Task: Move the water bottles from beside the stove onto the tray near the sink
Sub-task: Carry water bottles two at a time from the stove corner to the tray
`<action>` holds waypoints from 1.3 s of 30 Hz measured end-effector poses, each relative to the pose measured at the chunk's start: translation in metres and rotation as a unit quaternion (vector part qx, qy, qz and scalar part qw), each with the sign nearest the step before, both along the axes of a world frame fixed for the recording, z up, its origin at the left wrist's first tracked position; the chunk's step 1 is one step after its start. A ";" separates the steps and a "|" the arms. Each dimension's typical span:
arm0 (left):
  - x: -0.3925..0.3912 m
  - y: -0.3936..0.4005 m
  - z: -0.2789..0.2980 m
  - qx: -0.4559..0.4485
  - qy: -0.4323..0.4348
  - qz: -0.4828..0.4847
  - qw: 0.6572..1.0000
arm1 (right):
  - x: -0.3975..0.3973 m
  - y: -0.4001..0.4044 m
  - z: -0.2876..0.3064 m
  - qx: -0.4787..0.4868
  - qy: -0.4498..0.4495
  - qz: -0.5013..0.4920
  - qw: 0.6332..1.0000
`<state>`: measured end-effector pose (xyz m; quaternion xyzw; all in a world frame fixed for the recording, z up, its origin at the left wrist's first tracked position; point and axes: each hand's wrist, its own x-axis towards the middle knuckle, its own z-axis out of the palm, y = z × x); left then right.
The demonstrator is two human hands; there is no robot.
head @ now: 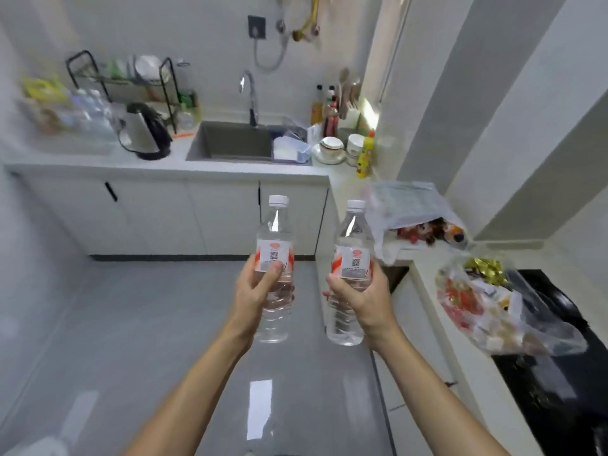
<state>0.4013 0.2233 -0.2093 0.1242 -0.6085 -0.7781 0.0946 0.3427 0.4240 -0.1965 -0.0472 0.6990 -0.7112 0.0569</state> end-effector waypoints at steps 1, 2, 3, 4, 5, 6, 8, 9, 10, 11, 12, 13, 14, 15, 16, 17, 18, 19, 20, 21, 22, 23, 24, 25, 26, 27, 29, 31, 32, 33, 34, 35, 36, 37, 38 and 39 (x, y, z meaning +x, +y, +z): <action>0.002 -0.025 0.003 0.003 0.001 0.021 1.000 | -0.008 -0.029 0.003 0.003 0.002 0.023 1.000; 0.004 -0.050 0.006 0.006 0.001 0.043 0.999 | -0.015 -0.058 0.007 0.004 0.005 0.049 0.999; 0.006 -0.074 0.009 0.011 0.000 0.066 0.998 | -0.021 -0.086 0.009 0.004 0.006 0.076 0.997; 0.008 -0.097 0.010 0.014 -0.002 0.090 0.996 | -0.027 -0.113 0.012 0.004 0.010 0.103 0.995; 0.010 -0.119 0.010 0.015 -0.004 0.115 0.993 | -0.032 -0.139 0.013 0.004 0.013 0.128 0.992; 0.013 -0.139 0.008 0.015 -0.007 0.140 0.990 | -0.036 -0.165 0.014 0.003 0.013 0.149 0.989; 0.019 -0.177 0.005 0.018 -0.016 0.187 0.982 | -0.041 -0.214 0.016 -0.007 0.011 0.184 0.983; 0.022 -0.196 0.003 0.021 -0.022 0.210 0.977 | -0.043 -0.238 0.015 -0.013 0.010 0.198 0.980; 0.025 -0.213 0.001 0.023 -0.027 0.233 0.972 | -0.046 -0.260 0.014 -0.020 0.007 0.211 0.977; 0.026 -0.231 -0.002 0.025 -0.032 0.254 0.966 | -0.049 -0.282 0.012 -0.026 0.002 0.224 0.974; 0.027 -0.248 -0.003 0.026 -0.037 0.272 0.961 | -0.052 -0.303 0.009 -0.031 -0.004 0.236 0.971; 0.026 -0.265 -0.005 0.024 -0.041 0.288 0.956 | -0.056 -0.325 0.006 -0.034 -0.008 0.249 0.968; 0.024 -0.282 -0.007 0.020 -0.047 0.303 0.952 | -0.061 -0.345 0.003 -0.032 -0.009 0.262 0.964; 0.020 -0.300 -0.009 0.019 -0.052 0.318 0.947 | -0.067 -0.366 -0.001 -0.028 -0.008 0.276 0.961; 0.014 -0.317 -0.011 0.021 -0.057 0.333 0.941 | -0.074 -0.387 -0.005 -0.025 -0.008 0.288 0.957; 0.007 -0.335 -0.013 0.021 -0.059 0.344 0.937 | -0.082 -0.409 -0.009 -0.025 -0.009 0.298 0.954; -0.002 -0.354 -0.014 0.018 -0.061 0.351 0.934 | -0.092 -0.431 -0.012 -0.029 -0.011 0.308 0.951; -0.013 -0.374 -0.015 0.013 -0.062 0.356 0.932 | -0.103 -0.454 -0.015 -0.034 -0.014 0.318 0.947; -0.024 -0.393 -0.015 0.006 -0.063 0.360 0.931 | -0.116 -0.477 -0.016 -0.040 -0.018 0.329 0.943; -0.037 -0.414 -0.014 -0.002 -0.064 0.364 0.929 | -0.130 -0.501 -0.018 -0.046 -0.023 0.341 0.938; -0.050 -0.436 -0.013 -0.010 -0.064 0.366 0.928 | -0.144 -0.525 -0.019 -0.051 -0.029 0.354 0.933; -0.064 -0.460 -0.013 -0.018 -0.067 0.369 0.927 | -0.161 -0.551 -0.019 -0.054 -0.038 0.367 0.928; -0.077 -0.483 -0.012 -0.026 -0.072 0.373 0.925 | -0.177 -0.576 -0.019 -0.057 -0.052 0.378 0.922; -0.089 -0.506 -0.010 -0.034 -0.077 0.377 0.922 | -0.191 -0.601 -0.017 -0.062 -0.070 0.386 0.918; -0.101 -0.528 -0.007 -0.040 -0.080 0.381 0.920 | -0.206 -0.625 -0.013 -0.068 -0.086 0.394 0.913; -0.111 -0.551 -0.004 -0.046 -0.079 0.386 0.918 | -0.219 -0.649 -0.010 -0.073 -0.097 0.400 0.908; -0.128 -0.593 0.003 -0.055 -0.078 0.397 0.913 | -0.243 -0.697 -0.006 -0.065 -0.108 0.414 0.902; -0.140 -0.632 0.010 -0.057 -0.077 0.407 0.908 | -0.260 -0.742 -0.004 -0.061 -0.120 0.426 0.894; -0.146 -0.652 0.012 -0.057 -0.075 0.414 0.905 | -0.268 -0.766 -0.002 -0.060 -0.128 0.428 0.892; -0.151 -0.673 0.012 -0.055 -0.076 0.419 0.903 | -0.276 -0.790 -0.002 -0.056 -0.133 0.431 0.891; -0.158 -0.696 0.011 -0.052 -0.078 0.422 0.902 | -0.283 -0.814 -0.003 -0.052 -0.132 0.433 0.890; -0.164 -0.718 0.009 -0.049 -0.082 0.423 0.901 | -0.290 -0.837 -0.004 -0.049 -0.128 0.434 0.890; -0.171 -0.742 0.006 -0.043 -0.086 0.424 0.901 | -0.297 -0.861 -0.006 -0.047 -0.123 0.434 0.891; -0.178 -0.767 0.001 -0.039 -0.086 0.422 0.902 | -0.304 -0.886 -0.007 -0.045 -0.119 0.431 0.893; -0.186 -0.793 -0.004 -0.036 -0.085 0.420 0.903 | -0.311 -0.909 -0.010 -0.043 -0.113 0.428 0.896; -0.194 -0.817 -0.008 -0.034 -0.086 0.416 0.905 | -0.318 -0.932 -0.013 -0.039 -0.109 0.423 0.899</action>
